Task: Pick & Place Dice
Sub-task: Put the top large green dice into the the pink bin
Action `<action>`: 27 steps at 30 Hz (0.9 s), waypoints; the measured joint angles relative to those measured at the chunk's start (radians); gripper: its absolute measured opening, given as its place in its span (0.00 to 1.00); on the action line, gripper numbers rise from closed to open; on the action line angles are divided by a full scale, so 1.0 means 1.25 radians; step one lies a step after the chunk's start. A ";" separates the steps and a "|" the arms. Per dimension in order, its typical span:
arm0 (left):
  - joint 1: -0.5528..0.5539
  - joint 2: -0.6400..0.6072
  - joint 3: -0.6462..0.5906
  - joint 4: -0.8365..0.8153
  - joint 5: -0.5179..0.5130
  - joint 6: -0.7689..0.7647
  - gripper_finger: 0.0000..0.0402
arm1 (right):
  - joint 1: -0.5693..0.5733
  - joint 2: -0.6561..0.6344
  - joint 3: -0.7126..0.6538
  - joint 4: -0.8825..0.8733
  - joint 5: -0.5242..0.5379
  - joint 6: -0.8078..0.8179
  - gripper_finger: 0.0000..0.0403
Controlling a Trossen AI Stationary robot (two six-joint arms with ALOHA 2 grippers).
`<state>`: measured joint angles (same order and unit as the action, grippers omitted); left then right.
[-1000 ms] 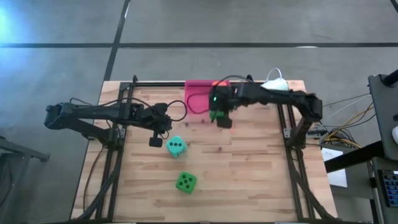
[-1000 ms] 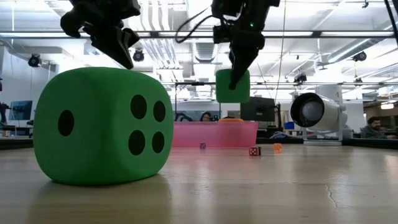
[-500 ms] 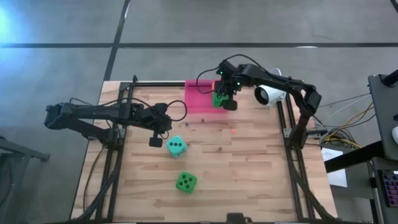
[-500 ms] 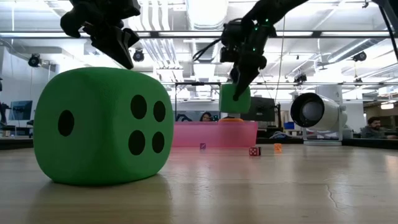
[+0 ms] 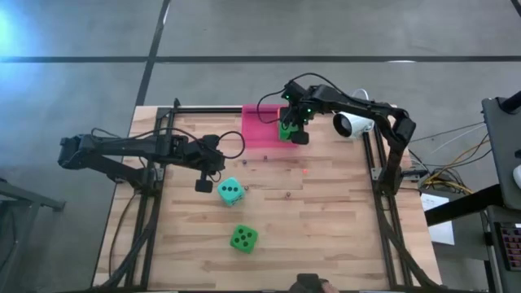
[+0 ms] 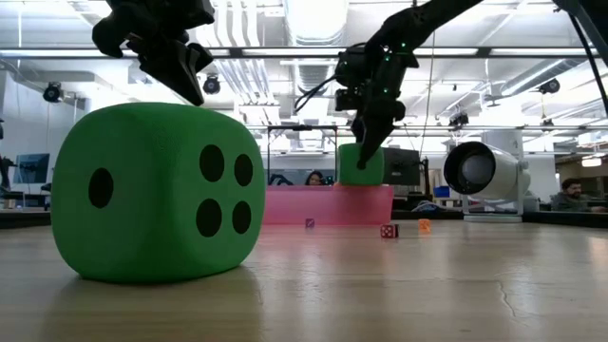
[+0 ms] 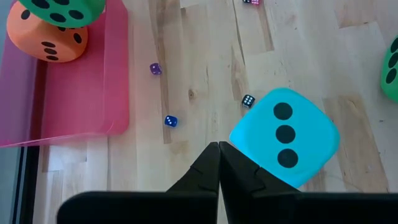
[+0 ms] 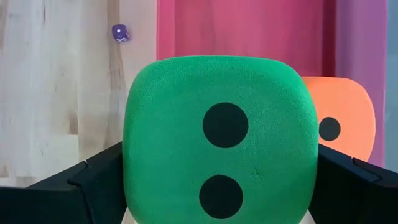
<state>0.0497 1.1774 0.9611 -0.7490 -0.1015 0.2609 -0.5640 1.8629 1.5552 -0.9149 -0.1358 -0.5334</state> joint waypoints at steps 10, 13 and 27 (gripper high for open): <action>0.000 0.000 0.000 0.000 0.000 0.000 0.02 | 0.000 0.000 -0.042 0.056 0.006 0.000 0.99; 0.000 0.000 0.000 0.000 0.000 0.000 0.02 | 0.000 0.000 -0.050 0.046 0.001 0.006 0.99; 0.000 0.000 0.000 0.000 0.000 0.000 0.02 | 0.001 -0.001 -0.061 0.034 -0.004 0.008 0.99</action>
<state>0.0497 1.1774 0.9611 -0.7490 -0.1017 0.2609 -0.5632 1.8617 1.4792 -0.8726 -0.1411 -0.5232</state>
